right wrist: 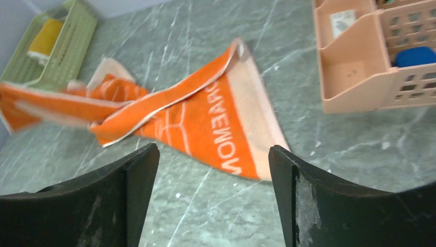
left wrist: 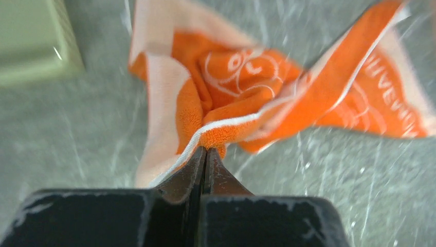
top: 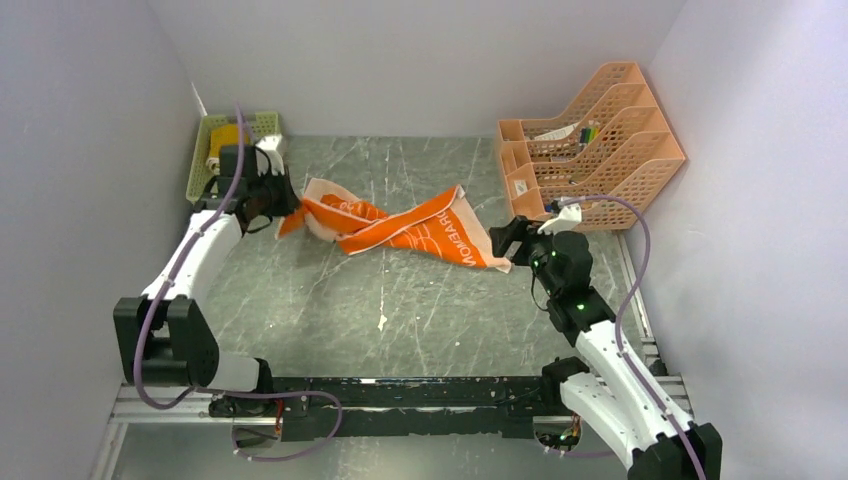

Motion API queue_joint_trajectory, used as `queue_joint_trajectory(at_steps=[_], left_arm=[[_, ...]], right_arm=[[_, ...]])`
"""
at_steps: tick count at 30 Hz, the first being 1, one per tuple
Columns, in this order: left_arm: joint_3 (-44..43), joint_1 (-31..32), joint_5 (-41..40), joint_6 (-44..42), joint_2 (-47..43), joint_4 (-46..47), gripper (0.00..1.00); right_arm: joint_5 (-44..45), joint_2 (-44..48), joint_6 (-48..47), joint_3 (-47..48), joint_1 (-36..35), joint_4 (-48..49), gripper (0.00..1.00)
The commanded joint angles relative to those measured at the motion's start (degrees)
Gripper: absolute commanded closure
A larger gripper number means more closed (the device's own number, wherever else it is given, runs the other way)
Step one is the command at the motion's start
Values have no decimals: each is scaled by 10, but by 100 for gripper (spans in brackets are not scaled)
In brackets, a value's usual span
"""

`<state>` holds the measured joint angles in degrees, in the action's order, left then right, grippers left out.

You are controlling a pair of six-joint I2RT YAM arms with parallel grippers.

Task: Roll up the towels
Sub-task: Flatten out the towel at the center of the board.

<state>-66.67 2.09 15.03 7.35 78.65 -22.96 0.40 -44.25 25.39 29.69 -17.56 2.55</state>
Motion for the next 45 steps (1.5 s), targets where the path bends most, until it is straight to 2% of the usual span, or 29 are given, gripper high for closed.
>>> queue_joint_trajectory(at_steps=[1,5,12,16,24,32,34,35,37,38,42,45], left_arm=[[41,4,17,-1,-4,12,93],[6,4,20,-25,23,-21,93],[21,3,18,-38,28,-17,93],[17,3,22,-49,41,-31,93],[22,3,37,-59,57,-35,93],[20,3,29,-70,70,-37,93],[18,2,28,-71,75,-37,93],[16,2,27,-71,77,-36,93],[9,0,22,-71,84,-35,93],[-2,-2,17,-73,89,-38,93],[-62,-30,3,-66,107,-47,93],[-140,-68,24,-38,131,-30,93]], right_arm=[[87,24,-16,17,2,50,20],[28,-92,-69,96,2,83,19],[-119,-443,-97,348,2,-57,23],[-154,-582,-91,457,2,-90,24],[-134,-746,-77,589,2,-137,24],[-131,-829,-65,657,2,-146,28],[-132,-846,-67,669,2,-148,37],[-133,-852,-67,674,2,-147,50],[-137,-861,-69,690,2,-147,89],[-143,-864,-70,704,3,-150,100],[-188,-836,-87,795,3,-177,100],[-187,-807,-82,867,3,-171,100]])
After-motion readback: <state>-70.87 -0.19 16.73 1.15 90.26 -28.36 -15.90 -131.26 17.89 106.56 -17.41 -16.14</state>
